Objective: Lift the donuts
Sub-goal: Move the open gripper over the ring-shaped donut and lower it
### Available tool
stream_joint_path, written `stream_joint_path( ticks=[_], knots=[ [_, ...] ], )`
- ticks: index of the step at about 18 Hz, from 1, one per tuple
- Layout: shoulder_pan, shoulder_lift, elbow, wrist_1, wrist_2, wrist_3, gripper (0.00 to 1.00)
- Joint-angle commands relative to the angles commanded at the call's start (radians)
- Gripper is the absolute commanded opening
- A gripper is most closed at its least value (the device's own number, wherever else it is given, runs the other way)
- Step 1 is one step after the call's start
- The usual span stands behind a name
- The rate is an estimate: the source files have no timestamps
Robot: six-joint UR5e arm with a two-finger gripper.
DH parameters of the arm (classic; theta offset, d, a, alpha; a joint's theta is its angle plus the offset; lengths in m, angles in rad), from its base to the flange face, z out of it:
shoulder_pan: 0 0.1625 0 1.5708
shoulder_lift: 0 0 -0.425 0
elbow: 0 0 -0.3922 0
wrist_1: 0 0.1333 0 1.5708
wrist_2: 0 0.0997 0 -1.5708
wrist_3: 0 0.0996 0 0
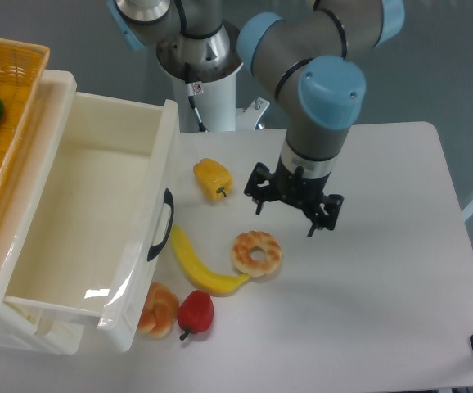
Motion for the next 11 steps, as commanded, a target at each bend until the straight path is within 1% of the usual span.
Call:
stream_joint_path(
  ticks=[1,3,6,9,11],
  knots=[
    [0.002,0.0,0.0,0.005,0.002,0.008,1.0],
    [0.005,-0.002,-0.002,0.009,0.0,0.064,1.0],
    [0.008,-0.003,-0.009,0.009,0.002,0.071,1.0],
    [0.006,-0.006,-0.037,0.012,0.0,0.069,1.0],
    [0.006,-0.014,-0.038,0.012,-0.002,0.071,1.0]
  ],
)
